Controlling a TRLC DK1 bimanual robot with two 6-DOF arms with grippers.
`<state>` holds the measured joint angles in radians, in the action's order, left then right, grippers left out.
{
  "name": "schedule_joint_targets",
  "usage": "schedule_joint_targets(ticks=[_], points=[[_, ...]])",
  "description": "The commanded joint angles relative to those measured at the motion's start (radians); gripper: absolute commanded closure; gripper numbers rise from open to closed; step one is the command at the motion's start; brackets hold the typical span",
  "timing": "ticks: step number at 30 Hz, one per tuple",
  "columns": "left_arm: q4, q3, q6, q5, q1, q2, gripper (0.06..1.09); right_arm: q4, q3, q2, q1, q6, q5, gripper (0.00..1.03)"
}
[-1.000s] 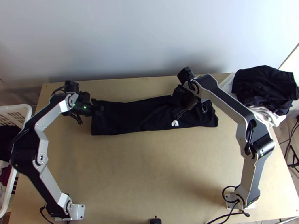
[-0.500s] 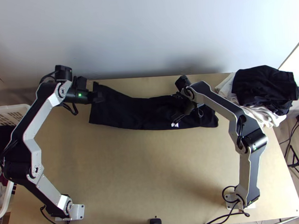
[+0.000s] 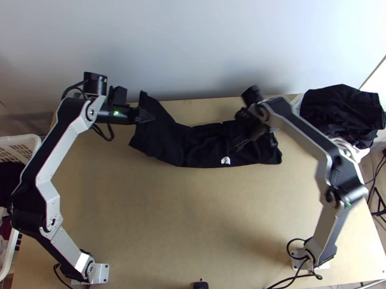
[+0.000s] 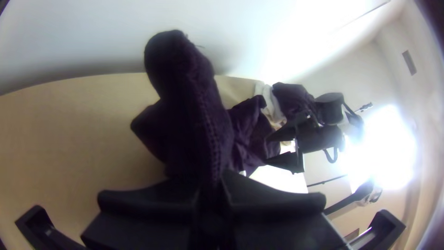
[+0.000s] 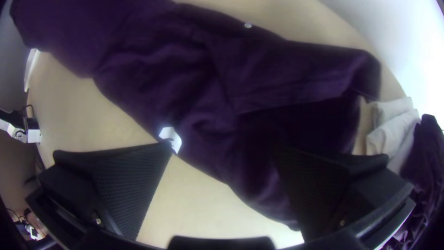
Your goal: Fold the t-shirt
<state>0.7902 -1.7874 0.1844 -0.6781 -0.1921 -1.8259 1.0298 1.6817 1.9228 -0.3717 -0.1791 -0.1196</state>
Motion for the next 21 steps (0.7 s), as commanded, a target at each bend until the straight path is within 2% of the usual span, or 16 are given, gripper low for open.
schedule_joint_targets(ticks=[1,5,9,21], points=[[-0.146,-0.023,0.098,-0.015,-0.081,-0.010,1.05,0.067,-0.004,-0.183,0.065,-0.002,0.000,0.04],[-0.304,-0.026,0.178,-0.014,-0.144,-0.012,1.05,0.122,-0.011,-0.268,0.105,0.003,0.000,0.04],[-0.450,-0.027,0.211,0.017,-0.222,-0.023,1.05,0.150,-0.056,-0.334,0.132,0.003,0.000,0.04],[-0.668,-0.040,0.165,0.124,-0.438,-0.196,1.05,0.211,-0.102,-0.404,0.177,0.003,0.021,0.04]])
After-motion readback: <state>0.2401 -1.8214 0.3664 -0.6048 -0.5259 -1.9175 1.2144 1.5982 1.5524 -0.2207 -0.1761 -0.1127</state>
